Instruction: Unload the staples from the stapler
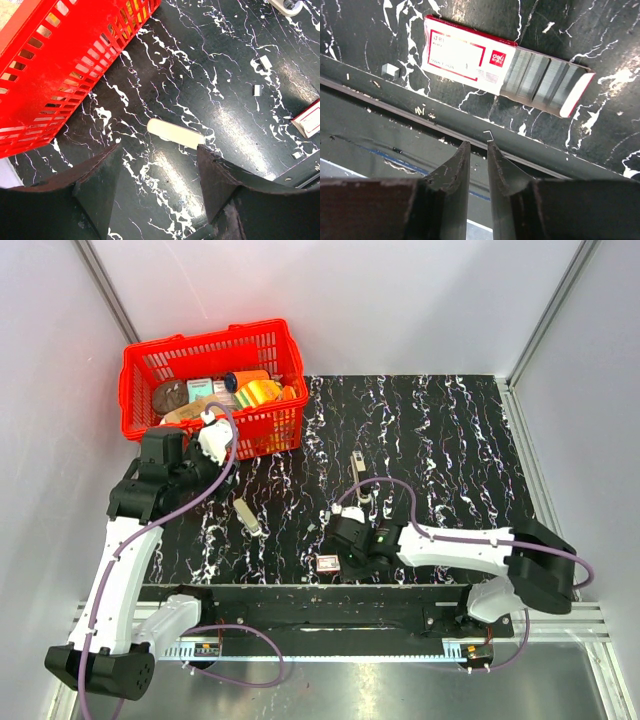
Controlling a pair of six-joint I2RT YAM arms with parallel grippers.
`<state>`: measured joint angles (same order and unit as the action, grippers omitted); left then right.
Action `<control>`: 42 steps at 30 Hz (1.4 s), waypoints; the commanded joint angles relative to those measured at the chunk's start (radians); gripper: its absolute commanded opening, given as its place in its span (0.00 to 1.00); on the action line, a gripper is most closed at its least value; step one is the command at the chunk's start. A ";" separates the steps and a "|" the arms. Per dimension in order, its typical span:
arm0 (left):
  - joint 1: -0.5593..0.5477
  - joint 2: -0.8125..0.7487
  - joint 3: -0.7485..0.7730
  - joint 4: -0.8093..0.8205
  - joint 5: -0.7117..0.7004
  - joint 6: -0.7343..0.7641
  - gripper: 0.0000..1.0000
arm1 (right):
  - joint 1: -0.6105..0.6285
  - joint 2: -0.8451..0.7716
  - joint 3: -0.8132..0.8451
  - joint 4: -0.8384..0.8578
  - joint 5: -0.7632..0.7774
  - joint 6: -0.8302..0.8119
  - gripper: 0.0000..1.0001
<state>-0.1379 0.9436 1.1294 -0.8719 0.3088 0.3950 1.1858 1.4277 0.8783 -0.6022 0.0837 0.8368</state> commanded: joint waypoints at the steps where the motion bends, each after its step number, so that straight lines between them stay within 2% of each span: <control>1: 0.004 -0.005 0.010 0.021 -0.031 -0.002 0.66 | 0.011 0.051 0.007 0.074 -0.019 0.021 0.26; 18: 0.004 0.015 0.010 0.033 -0.037 -0.002 0.65 | 0.011 0.221 0.065 0.070 0.074 -0.018 0.25; 42: 0.004 0.004 -0.022 0.054 -0.036 -0.005 0.66 | -0.071 0.272 0.146 0.074 0.106 -0.093 0.22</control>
<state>-0.1379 0.9634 1.1034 -0.8593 0.2832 0.3950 1.1431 1.6886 0.9852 -0.5449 0.1471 0.7780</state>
